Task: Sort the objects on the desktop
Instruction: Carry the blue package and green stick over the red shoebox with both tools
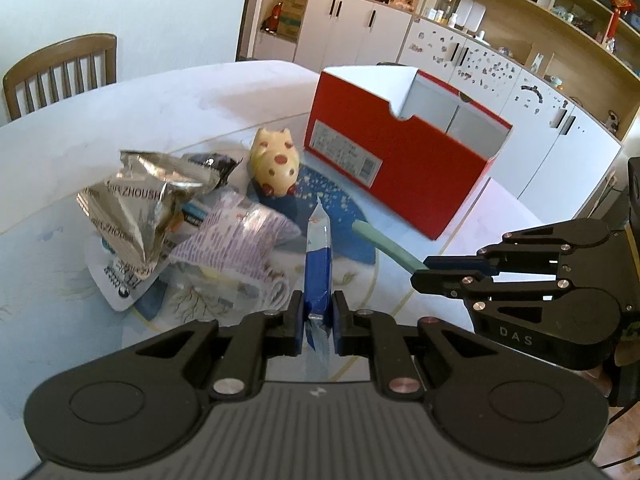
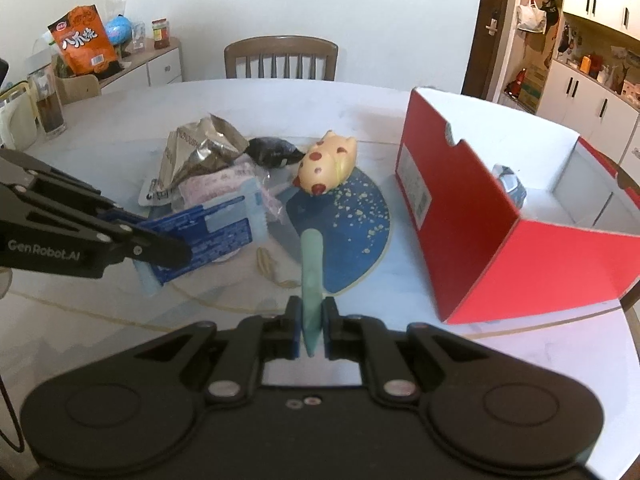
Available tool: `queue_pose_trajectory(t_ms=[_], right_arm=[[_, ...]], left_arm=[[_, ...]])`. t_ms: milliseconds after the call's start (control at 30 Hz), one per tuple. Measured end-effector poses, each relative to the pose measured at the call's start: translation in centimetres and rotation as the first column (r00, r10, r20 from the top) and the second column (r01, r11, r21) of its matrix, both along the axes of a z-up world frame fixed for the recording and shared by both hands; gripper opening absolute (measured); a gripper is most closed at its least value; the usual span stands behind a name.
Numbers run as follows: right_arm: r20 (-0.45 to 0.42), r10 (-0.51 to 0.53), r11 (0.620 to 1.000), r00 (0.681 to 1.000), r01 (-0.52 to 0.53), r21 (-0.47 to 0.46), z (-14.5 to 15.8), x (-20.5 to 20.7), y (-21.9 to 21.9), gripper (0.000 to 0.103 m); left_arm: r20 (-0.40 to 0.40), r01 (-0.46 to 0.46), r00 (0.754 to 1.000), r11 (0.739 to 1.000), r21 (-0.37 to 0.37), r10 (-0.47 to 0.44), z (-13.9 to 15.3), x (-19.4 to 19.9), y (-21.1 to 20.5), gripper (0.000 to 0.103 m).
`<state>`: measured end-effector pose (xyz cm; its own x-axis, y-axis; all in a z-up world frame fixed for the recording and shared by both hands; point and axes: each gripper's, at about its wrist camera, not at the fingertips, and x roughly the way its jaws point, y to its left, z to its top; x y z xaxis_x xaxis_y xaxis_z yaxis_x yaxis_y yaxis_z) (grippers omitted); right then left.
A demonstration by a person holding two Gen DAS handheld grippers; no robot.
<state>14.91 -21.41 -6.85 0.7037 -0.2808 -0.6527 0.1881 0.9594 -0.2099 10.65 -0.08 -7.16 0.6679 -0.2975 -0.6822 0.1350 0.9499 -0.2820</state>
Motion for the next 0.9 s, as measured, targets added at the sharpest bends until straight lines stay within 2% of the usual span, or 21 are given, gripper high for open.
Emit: queue_pose_trajectory(t_ms=[233, 500, 900], right_arm=[[0.022, -0.006, 1.0, 1.0, 0.007, -0.012, 2.3, -0.8, 0.2, 0.009], [0.067, -0.029, 0.999, 0.997, 0.031, -0.025, 6.2, -1.8, 0.3, 0.009], [0.123, -0.082, 0.995, 0.989, 0.089, -0.049, 11.1, -2.8, -3.0, 0.009]], left_arm=[[0.035, 0.017, 0.999, 1.0, 0.012, -0.017, 2.2, 0.2, -0.4, 0.012], [0.114, 0.037, 0.993, 0.998, 0.043, -0.041, 5.9, 1.0, -0.9, 0.012], [0.213, 0.073, 0.973, 0.992, 0.105, -0.095, 10.8, 3.2, -3.9, 0.012]])
